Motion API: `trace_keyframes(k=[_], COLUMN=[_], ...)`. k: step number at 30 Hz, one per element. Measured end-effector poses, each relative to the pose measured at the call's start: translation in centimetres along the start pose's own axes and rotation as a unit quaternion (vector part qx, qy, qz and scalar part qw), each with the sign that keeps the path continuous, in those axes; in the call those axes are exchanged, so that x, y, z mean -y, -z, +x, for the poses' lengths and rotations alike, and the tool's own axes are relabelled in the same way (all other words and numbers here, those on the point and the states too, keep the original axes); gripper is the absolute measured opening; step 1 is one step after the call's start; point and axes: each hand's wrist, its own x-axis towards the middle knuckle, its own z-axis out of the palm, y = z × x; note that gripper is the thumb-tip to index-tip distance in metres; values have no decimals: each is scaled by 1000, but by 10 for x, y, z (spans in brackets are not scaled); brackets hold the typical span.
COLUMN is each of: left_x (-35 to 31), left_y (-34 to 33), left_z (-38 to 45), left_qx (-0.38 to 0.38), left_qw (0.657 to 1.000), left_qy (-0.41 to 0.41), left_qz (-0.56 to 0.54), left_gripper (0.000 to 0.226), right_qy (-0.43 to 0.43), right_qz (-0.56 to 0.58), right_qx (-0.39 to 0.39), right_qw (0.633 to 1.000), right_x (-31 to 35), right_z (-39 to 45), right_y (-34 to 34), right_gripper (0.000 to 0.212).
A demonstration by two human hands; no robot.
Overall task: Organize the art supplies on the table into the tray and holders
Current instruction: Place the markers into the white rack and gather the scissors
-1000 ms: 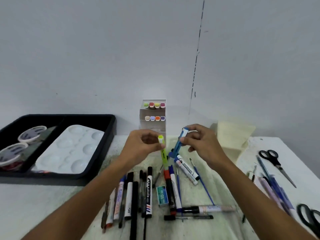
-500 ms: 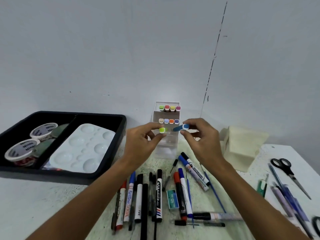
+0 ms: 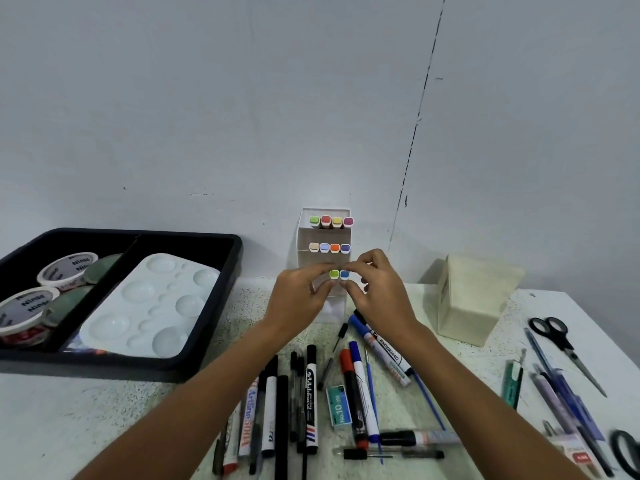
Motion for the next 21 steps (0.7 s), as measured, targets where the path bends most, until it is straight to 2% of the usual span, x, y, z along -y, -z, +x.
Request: trace_keyframes(k=[2, 4, 6, 8, 11, 13, 15, 17, 21], left_x=[1, 3, 1, -1, 3, 6, 6, 5, 10], left_y=[2, 5, 6, 6, 3, 1, -1, -3, -6], left_z=[-4, -8, -11, -12, -9, -6, -4, -3, -2], left_qx=[-8, -50, -106, -127, -84, -32, 1, -2, -15], left_qw=[1000, 999, 993, 982, 952, 924, 902, 899, 896], left_qy=[-8, -8, 34, 113, 233, 272, 276, 268, 278], left_qz=[-6, -10, -37, -80, -181, -268, -331, -346, -346], left_gripper=[37, 32, 27, 36, 67, 79, 70, 57, 61], right_qy=[-11, -46, -94, -150, -210, -232, -236, -233, -235], right_qz=[23, 76, 138, 200, 272, 297, 325, 345, 342], right_qx=[-2, -15, -39, -35, 0, 15, 16, 10, -2], right_qw=[1000, 996, 985, 968, 939, 926, 916, 909, 910], right_x=[2, 3, 2, 1, -2, -2, 1, 4, 2], right_z=[-2, -3, -3, 0, 4, 5, 4, 3, 3], right_y=[1, 2, 0, -3, -11, -14, -16, -17, -20], right_gripper=[30, 37, 38, 42, 47, 48, 38, 30, 30])
